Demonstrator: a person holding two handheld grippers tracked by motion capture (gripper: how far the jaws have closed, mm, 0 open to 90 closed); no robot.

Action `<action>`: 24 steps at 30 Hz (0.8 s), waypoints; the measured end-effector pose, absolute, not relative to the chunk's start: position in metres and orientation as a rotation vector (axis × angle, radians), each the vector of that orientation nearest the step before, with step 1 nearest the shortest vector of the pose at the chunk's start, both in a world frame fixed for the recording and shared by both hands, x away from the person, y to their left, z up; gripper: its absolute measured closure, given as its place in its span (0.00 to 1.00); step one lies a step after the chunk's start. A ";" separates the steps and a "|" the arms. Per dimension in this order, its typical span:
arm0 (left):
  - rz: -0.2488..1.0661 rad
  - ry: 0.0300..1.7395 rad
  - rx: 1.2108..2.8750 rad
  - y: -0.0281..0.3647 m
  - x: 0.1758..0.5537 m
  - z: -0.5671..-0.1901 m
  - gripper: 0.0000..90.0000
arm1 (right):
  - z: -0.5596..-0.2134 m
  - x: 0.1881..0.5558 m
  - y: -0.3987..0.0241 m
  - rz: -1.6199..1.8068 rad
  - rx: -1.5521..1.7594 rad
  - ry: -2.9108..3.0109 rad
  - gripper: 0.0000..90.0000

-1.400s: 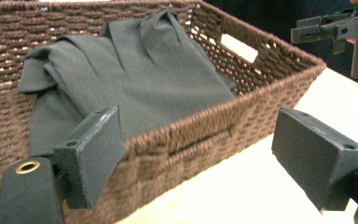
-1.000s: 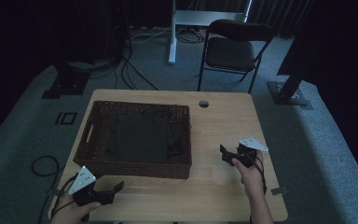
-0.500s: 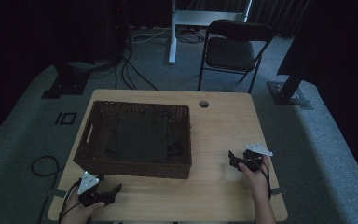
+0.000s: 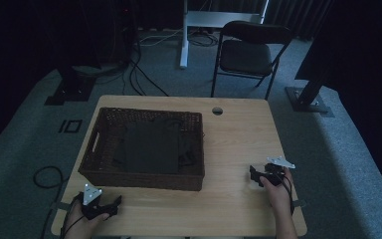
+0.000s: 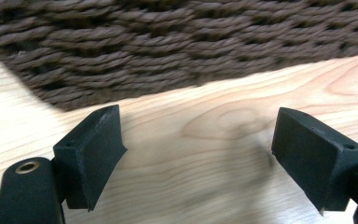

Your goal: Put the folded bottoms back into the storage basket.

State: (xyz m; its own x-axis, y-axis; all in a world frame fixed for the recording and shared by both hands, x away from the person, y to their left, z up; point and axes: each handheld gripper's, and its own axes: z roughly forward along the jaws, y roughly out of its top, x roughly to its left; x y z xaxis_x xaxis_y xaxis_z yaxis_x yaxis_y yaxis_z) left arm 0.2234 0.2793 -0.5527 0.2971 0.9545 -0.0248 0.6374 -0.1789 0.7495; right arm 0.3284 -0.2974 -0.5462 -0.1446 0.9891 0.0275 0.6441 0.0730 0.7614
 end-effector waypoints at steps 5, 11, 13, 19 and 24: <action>0.665 1.469 1.897 0.282 0.223 -0.553 0.18 | -0.552 0.328 -0.299 0.857 1.636 1.858 0.15; 0.681 1.532 1.876 0.283 0.227 -0.552 0.18 | -0.553 0.329 -0.298 0.827 1.627 1.901 0.14; 0.686 1.547 1.871 0.282 0.227 -0.552 0.17 | -0.553 0.329 -0.300 0.851 1.629 1.904 0.15; 0.711 1.601 1.830 0.279 0.227 -0.553 0.16 | -0.553 0.328 -0.300 0.847 1.622 1.909 0.13; 0.714 1.603 1.825 0.279 0.226 -0.553 0.16 | -0.553 0.330 -0.295 0.818 1.637 1.892 0.12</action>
